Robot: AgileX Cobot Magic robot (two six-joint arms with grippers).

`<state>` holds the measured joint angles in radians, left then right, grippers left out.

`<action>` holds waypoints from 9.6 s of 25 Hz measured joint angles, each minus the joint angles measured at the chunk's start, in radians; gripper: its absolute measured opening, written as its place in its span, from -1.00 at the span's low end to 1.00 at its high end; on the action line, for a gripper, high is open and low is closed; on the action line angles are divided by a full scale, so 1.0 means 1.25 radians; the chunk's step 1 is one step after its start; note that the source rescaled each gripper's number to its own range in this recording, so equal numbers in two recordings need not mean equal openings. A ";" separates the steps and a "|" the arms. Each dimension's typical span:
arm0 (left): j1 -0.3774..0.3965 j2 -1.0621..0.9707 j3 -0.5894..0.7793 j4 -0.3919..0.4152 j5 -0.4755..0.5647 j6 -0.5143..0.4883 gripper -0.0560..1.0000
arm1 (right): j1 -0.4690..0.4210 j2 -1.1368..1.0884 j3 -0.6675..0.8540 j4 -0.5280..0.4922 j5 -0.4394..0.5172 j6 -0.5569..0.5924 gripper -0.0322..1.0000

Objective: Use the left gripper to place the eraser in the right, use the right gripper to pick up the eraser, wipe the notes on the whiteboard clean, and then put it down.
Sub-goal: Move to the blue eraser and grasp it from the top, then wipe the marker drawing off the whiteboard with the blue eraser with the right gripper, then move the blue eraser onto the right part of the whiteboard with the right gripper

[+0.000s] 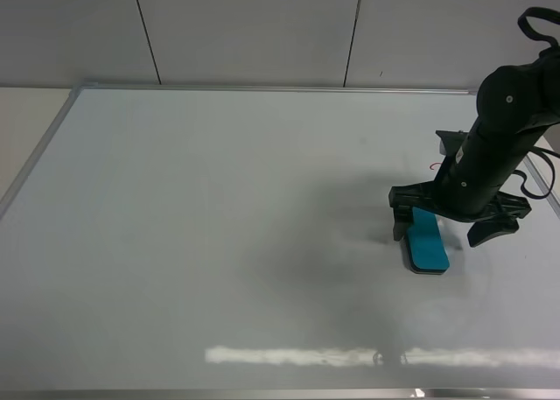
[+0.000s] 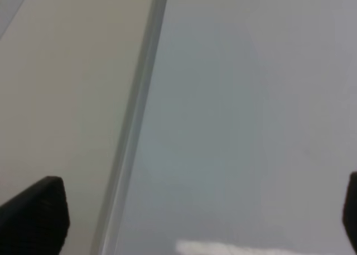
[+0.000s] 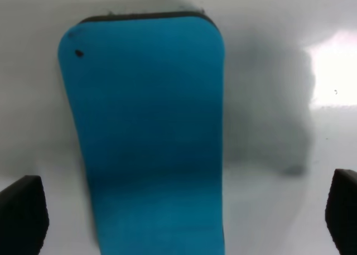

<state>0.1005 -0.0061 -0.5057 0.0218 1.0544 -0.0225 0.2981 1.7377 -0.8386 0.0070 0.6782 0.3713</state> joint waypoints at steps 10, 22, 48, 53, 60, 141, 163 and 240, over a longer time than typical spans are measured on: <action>0.000 0.000 0.000 0.000 0.000 0.000 1.00 | 0.001 0.027 0.000 -0.015 -0.013 0.001 1.00; 0.000 0.000 0.000 0.000 0.000 0.000 1.00 | 0.001 0.027 0.000 0.011 -0.020 0.001 0.92; 0.000 0.000 0.000 0.000 0.000 0.000 1.00 | -0.043 0.027 -0.101 0.004 0.120 -0.007 -0.94; 0.000 0.000 0.000 0.000 0.000 0.000 1.00 | -0.105 0.027 -0.164 -0.006 0.147 -0.041 -0.94; 0.000 0.000 0.000 0.000 0.000 0.000 1.00 | -0.173 0.062 -0.172 -0.011 0.138 -0.077 -0.94; 0.000 0.000 0.000 0.000 0.000 0.000 1.00 | -0.349 0.257 -0.387 -0.028 0.210 -0.214 -0.93; 0.000 0.000 0.000 0.000 0.000 0.000 1.00 | -0.197 0.303 -0.483 0.035 0.171 -0.222 -0.93; 0.000 0.000 0.000 0.000 0.000 0.000 1.00 | 0.040 -0.268 0.268 -0.019 -0.038 0.107 -0.93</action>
<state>0.1005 -0.0061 -0.5057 0.0216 1.0544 -0.0231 0.3479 1.4032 -0.5038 -0.0163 0.6304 0.5050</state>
